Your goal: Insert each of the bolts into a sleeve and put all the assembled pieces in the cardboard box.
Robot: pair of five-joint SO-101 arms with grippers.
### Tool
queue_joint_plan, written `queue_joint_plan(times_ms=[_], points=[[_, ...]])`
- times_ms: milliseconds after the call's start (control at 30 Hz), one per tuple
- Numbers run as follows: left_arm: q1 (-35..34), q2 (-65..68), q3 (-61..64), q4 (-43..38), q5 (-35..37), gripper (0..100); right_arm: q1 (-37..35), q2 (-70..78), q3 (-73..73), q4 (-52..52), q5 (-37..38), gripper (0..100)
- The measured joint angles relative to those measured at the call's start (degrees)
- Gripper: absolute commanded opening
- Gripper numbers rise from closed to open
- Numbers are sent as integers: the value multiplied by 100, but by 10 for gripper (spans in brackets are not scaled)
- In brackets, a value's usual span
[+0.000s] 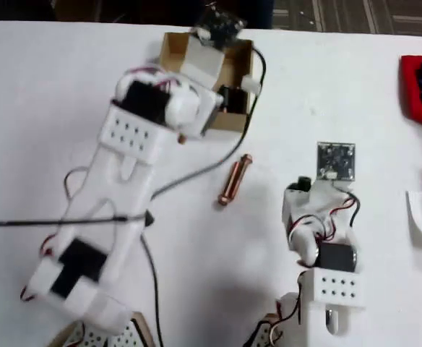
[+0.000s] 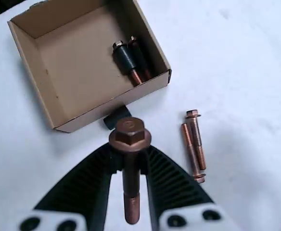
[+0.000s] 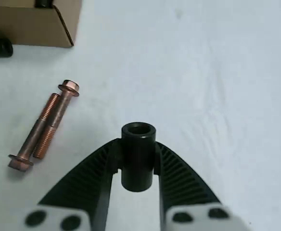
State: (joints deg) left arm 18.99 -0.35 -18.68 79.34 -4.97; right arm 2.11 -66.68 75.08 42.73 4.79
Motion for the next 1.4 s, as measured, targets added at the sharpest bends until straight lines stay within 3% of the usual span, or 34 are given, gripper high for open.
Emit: queue_joint_plan(times_ms=[233,433,933,1167,1233,1400], points=[[26,-2426,3560,-2295,9,25,-457,-97,220,-448,0,20],[26,-3868,4774,-2752,9,25,-668,-97,334,-457,0,20],[79,-4404,5451,-2796,35,25,-677,-97,422,-501,-105,20],[79,-4404,5451,-2804,62,25,-888,-97,422,-501,-1908,20],[79,-4404,5451,-2945,62,25,-985,-97,422,-501,-2057,20],[141,-4404,5451,-3437,1055,25,-1275,-193,422,-501,-1574,20]])
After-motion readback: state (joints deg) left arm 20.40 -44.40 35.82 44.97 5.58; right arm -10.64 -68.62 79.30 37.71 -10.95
